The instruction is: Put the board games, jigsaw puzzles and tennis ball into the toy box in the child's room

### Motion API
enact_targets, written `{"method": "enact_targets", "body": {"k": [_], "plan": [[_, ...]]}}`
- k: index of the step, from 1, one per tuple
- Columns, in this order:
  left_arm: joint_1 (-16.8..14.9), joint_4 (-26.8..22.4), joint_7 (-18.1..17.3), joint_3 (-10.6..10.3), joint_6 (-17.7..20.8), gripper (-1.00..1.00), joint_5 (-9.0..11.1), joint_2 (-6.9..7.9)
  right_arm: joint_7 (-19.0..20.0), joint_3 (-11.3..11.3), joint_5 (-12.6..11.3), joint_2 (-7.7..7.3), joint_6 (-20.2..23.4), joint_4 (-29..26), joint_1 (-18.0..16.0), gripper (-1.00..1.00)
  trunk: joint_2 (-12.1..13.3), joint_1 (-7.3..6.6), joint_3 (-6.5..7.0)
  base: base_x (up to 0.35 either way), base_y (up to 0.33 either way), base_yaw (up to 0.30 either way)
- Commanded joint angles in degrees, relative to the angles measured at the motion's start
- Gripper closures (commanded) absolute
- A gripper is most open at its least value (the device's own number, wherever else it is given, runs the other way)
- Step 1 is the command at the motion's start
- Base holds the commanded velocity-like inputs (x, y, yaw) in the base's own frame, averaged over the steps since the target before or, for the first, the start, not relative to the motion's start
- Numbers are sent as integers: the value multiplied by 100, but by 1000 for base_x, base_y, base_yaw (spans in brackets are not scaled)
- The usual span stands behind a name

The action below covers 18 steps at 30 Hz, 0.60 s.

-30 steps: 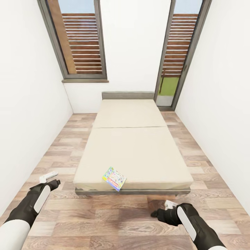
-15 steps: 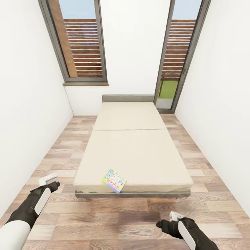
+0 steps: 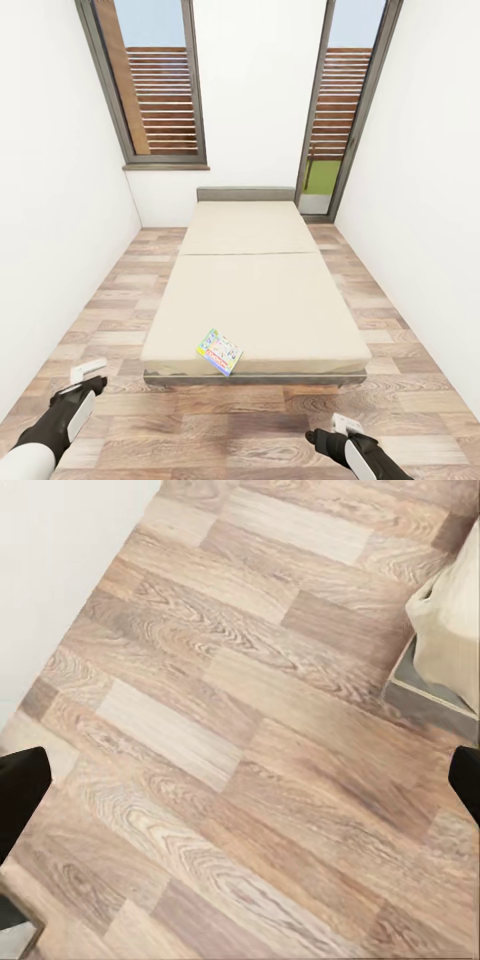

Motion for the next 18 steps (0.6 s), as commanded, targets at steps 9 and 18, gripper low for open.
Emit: {"method": "enact_targets", "body": {"k": [9,18], "plan": [[21,1395,20,-46,-1069,-100,-670,-6,-5,36,-33,-9,-321,211,-3,-100,-11,3,76,0,0,0],[77,2442,15,-97,-2159,-100,-1040,-34,-12,34,-36,-6,-491,409,-3,-100,-11,3,162,0,0,0]]}}
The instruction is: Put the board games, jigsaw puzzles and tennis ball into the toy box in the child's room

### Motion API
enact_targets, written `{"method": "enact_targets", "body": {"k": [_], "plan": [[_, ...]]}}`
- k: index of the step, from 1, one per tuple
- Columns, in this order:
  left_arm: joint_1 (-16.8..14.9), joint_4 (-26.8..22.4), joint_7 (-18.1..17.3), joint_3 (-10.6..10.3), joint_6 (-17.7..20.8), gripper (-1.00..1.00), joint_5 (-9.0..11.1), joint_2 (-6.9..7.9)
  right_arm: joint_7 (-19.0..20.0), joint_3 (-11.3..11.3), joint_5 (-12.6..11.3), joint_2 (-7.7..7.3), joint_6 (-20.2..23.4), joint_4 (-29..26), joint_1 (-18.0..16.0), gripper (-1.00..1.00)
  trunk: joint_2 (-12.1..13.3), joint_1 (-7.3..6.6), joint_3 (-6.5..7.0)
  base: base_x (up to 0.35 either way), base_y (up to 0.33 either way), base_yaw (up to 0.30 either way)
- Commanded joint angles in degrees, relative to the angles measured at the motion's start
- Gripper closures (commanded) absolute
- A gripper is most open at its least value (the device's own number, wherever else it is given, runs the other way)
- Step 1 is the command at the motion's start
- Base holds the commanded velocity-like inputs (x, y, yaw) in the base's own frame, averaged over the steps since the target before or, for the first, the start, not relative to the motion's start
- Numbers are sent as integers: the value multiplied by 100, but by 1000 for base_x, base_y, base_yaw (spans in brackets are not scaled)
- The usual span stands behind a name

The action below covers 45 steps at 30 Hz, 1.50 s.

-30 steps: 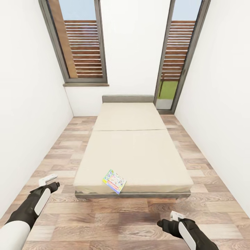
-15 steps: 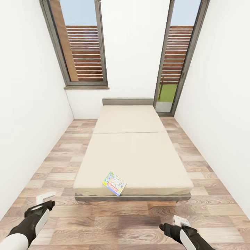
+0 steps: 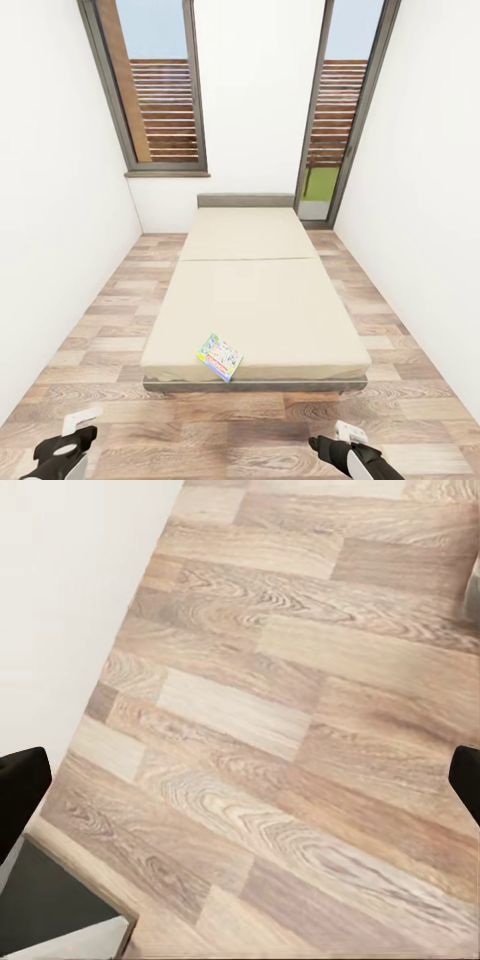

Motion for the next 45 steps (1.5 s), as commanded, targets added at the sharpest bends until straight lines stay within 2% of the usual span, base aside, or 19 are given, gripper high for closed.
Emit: {"method": "enact_targets", "body": {"k": [1,6,12,17,45], "plan": [[5,48,-9,12,-69,-100,20,-9,-8,41,-35,-9,16,-1,-3,-100,-11,3,-1,0,0,0],[137,158,-12,-20,-159,-100,-48,-142,-9,39,-39,-15,-123,116,-3,-100,-11,3,47,0,0,0],[226,199,-7,-242,-245,-100,-206,-300,-9,38,-42,-9,-411,361,-3,-100,-11,3,104,0,0,0],[251,209,-5,-343,-271,-100,-265,-392,-9,38,-44,-8,-539,447,-3,-100,-11,3,152,0,0,0],[449,212,-4,-383,-278,-100,-290,-574,-35,38,-52,-2,-577,583,-3,-100,-11,3,419,0,0,0]]}}
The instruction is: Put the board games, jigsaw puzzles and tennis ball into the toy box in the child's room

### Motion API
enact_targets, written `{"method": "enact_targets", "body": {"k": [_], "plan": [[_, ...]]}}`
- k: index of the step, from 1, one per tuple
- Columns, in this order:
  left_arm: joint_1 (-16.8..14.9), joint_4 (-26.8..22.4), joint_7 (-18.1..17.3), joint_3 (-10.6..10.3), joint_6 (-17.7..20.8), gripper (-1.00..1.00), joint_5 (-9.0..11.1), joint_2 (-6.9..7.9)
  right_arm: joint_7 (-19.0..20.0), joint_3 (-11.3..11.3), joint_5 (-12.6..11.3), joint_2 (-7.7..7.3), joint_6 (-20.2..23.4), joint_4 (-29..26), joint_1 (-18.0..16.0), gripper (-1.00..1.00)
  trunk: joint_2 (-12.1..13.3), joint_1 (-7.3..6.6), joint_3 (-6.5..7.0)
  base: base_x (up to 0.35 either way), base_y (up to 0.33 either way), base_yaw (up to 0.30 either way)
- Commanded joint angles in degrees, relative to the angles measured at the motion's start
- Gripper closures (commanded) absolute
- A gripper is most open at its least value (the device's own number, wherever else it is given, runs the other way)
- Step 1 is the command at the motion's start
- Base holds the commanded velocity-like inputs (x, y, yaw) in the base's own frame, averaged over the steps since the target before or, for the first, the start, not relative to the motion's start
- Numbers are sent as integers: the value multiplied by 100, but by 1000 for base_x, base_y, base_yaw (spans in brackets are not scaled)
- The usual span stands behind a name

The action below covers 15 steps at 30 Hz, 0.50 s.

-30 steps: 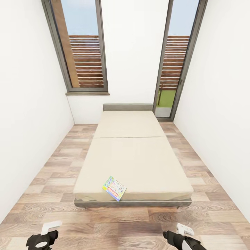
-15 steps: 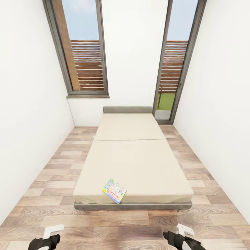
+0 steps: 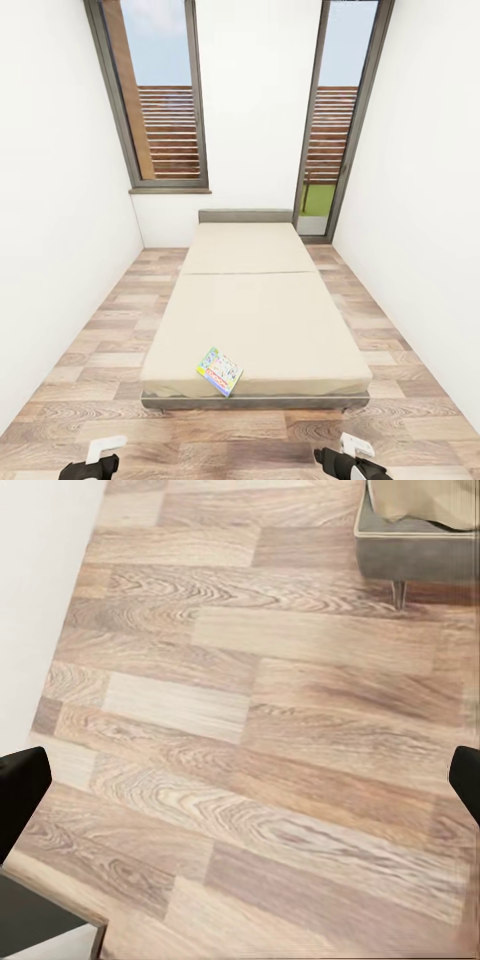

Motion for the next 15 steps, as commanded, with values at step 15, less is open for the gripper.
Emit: {"method": "enact_targets", "body": {"k": [15], "plan": [[192,6,2,18,-28,-100,11,-182,-4,36,-41,-11,36,11,-3,-100,-11,4,132,0,0,0]]}}
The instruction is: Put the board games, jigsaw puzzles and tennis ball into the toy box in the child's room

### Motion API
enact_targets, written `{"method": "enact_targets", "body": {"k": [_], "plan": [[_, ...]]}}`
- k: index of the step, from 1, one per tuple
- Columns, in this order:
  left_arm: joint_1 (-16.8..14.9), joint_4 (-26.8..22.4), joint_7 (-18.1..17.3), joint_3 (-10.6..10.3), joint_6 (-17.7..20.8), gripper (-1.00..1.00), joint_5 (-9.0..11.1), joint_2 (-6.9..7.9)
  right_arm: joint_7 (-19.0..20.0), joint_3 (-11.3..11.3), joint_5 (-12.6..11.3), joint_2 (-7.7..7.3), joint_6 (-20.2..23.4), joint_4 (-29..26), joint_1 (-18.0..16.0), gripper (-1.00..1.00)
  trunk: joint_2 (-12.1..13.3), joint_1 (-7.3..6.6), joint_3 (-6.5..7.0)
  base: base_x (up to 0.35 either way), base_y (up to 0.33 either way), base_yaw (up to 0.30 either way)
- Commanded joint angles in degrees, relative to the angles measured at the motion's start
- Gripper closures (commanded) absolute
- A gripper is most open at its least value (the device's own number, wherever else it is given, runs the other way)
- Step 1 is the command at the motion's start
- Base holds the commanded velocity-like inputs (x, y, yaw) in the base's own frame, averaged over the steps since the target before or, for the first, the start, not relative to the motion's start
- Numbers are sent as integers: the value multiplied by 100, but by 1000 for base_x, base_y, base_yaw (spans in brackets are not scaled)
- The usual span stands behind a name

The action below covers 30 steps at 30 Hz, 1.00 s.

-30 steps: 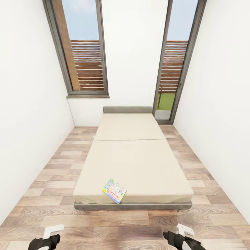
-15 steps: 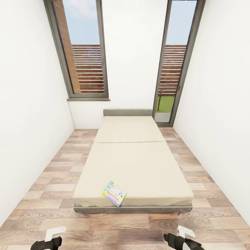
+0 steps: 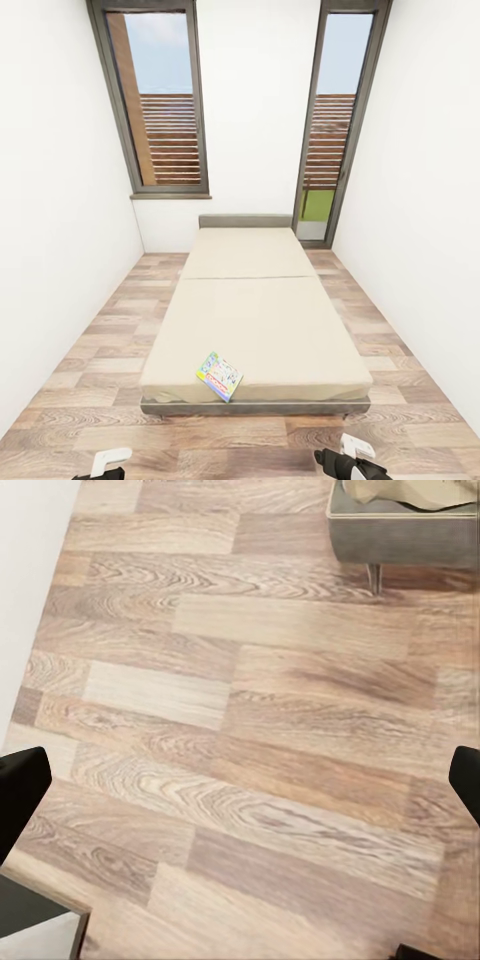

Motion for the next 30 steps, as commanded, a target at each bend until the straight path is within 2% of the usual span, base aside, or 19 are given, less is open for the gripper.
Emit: {"method": "enact_targets", "body": {"k": [1,14,30], "plan": [[-4,6,2,18,-27,-100,10,-4,-2,41,-42,-7,24,-6,-3,-100,-12,4,-2,0,0,0],[18,6,2,18,-27,-100,10,-17,-8,19,-59,-27,-60,218,-3,-100,-12,4,109,0,0,49],[33,6,2,18,-26,-100,10,-19,-229,-1,-84,-16,-158,438,-3,-100,-12,4,122,0,0,14]]}}
